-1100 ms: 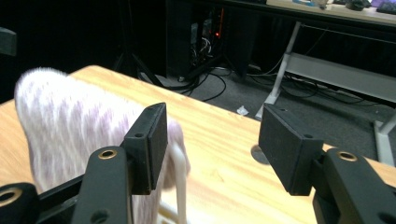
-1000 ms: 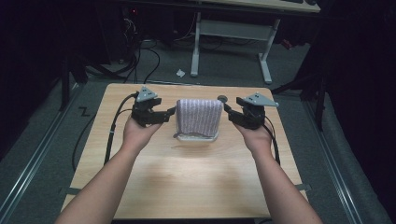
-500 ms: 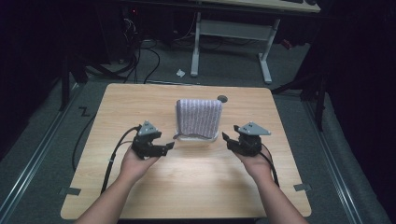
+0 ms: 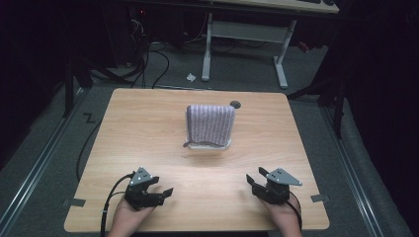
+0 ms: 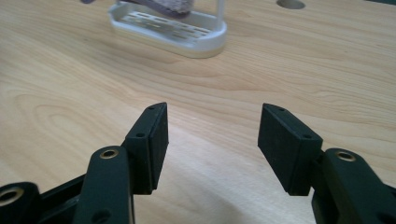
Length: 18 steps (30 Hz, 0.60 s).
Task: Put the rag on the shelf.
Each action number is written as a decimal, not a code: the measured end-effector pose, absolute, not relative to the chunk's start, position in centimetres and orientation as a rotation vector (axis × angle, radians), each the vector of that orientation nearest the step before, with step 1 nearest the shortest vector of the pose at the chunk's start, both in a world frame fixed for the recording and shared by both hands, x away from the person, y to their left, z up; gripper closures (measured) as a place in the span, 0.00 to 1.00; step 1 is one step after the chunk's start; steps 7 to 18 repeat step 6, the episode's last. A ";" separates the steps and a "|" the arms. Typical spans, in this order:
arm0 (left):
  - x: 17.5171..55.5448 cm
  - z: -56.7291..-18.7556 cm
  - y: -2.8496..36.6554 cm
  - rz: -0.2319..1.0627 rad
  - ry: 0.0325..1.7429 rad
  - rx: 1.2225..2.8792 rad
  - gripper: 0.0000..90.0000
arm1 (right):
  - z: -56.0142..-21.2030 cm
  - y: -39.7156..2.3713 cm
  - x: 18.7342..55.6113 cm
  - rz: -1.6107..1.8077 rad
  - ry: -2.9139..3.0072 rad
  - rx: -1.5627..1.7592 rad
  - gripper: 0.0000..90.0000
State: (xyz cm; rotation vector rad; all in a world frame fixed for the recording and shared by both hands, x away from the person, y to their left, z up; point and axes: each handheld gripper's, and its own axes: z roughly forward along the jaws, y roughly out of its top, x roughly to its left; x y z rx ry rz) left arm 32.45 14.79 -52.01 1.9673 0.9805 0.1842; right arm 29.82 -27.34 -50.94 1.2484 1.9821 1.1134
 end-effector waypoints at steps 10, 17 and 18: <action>32.5 -52.4 14.4 0.190 0.961 2.011 0.30 | -51.4 -27.7 30.3 1.114 1.979 1.283 0.47; 32.5 -52.4 14.4 0.190 0.961 2.011 0.30 | -51.4 -27.7 30.3 1.114 1.979 1.283 0.47; 32.5 -52.4 14.4 0.190 0.961 2.011 0.30 | -51.4 -27.7 30.3 1.114 1.979 1.283 0.47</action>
